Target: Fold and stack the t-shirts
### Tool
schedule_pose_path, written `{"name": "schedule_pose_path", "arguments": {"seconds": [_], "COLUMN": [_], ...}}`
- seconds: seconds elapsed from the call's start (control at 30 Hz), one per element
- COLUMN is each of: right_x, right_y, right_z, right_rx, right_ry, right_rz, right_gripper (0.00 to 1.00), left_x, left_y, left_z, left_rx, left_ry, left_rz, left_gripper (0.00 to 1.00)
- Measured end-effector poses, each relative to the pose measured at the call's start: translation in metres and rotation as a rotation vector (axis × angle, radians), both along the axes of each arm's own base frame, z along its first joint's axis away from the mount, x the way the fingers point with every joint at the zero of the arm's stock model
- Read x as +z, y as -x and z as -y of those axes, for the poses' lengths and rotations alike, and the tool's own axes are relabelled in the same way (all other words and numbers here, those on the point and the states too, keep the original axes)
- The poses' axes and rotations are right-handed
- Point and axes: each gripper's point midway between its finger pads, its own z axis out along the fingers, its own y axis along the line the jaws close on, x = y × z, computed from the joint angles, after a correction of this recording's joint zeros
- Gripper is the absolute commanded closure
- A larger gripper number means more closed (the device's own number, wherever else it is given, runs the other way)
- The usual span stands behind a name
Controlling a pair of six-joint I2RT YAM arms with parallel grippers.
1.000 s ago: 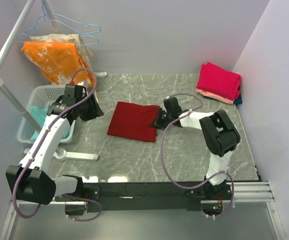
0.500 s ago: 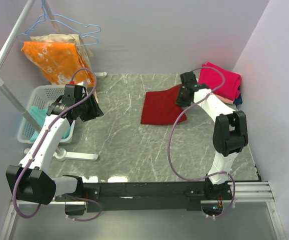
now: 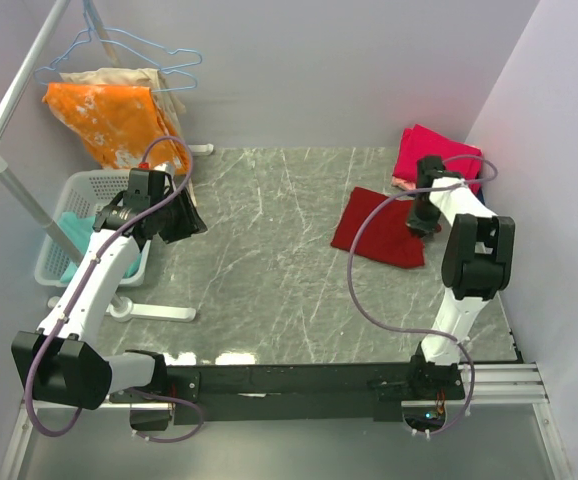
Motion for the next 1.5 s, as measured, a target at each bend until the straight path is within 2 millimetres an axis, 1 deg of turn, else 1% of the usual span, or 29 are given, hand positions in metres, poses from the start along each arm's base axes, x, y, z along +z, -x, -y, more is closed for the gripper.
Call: {"name": "schedule_pose_path", "arguments": {"seconds": [0.13,0.2,0.27,0.37,0.47,0.6,0.73,0.83,1.0,1.03,1.07,1.1,1.13,1.2,1.3,1.5], "right_x": [0.002,0.005,0.009,0.015,0.016,0.012,0.014,0.018,0.029,0.031,0.031,0.031,0.029,0.023,0.018,0.021], "right_y": [0.011,0.018,0.022,0.025,0.026,0.025,0.021,0.017,0.017,0.017,0.017,0.016,0.015,0.014,0.014,0.012], "right_z": [0.033,0.051,0.066,0.087,0.109,0.128,0.144,0.159,0.181,0.185,0.188,0.19,0.192,0.195,0.195,0.194], "right_rx": [-0.063,-0.098,-0.128,-0.171,-0.21,-0.236,-0.245,-0.256,-0.299,-0.309,-0.316,-0.322,-0.326,-0.334,-0.332,-0.34], "right_ry": [0.038,0.069,0.097,0.152,0.217,0.282,0.357,0.417,0.46,0.465,0.469,0.473,0.475,0.477,0.473,0.472], "right_rz": [-0.033,-0.052,-0.064,-0.082,-0.115,-0.166,-0.203,-0.217,-0.211,-0.208,-0.208,-0.209,-0.213,-0.222,-0.238,-0.219], "right_gripper": [1.0,1.0,1.0,1.0,1.0,1.0,1.0,1.0,1.0,0.99,0.93,0.75,0.62,0.46,0.39,0.37], "left_x": [0.0,0.0,-0.001,-0.003,-0.005,-0.005,-0.007,-0.01,-0.012,-0.012,-0.012,-0.011,-0.01,-0.008,-0.005,-0.006], "left_y": [0.0,0.0,-0.001,-0.002,-0.003,-0.004,-0.007,-0.009,-0.013,-0.014,-0.016,-0.017,-0.019,-0.022,-0.024,-0.024], "left_z": [0.0,0.0,0.0,0.0,0.0,0.001,0.003,0.004,0.007,0.008,0.009,0.009,0.01,0.01,0.011,0.011], "left_rx": [-0.001,-0.001,-0.001,-0.002,-0.003,-0.005,-0.01,-0.011,-0.02,-0.022,-0.024,-0.025,-0.026,-0.026,-0.027,-0.028], "left_ry": [-0.001,-0.001,-0.001,-0.003,-0.005,-0.003,0.001,0.002,0.013,0.016,0.018,0.019,0.02,0.021,0.023,0.024], "left_rz": [0.0,-0.001,-0.003,-0.009,-0.021,-0.025,-0.033,-0.043,-0.047,-0.047,-0.047,-0.046,-0.045,-0.04,-0.033,-0.032], "left_gripper": [0.51,0.51,0.51,0.51,0.51,0.52,0.53,0.53,0.53,0.54,0.54,0.53,0.53,0.53,0.53,0.54]}}
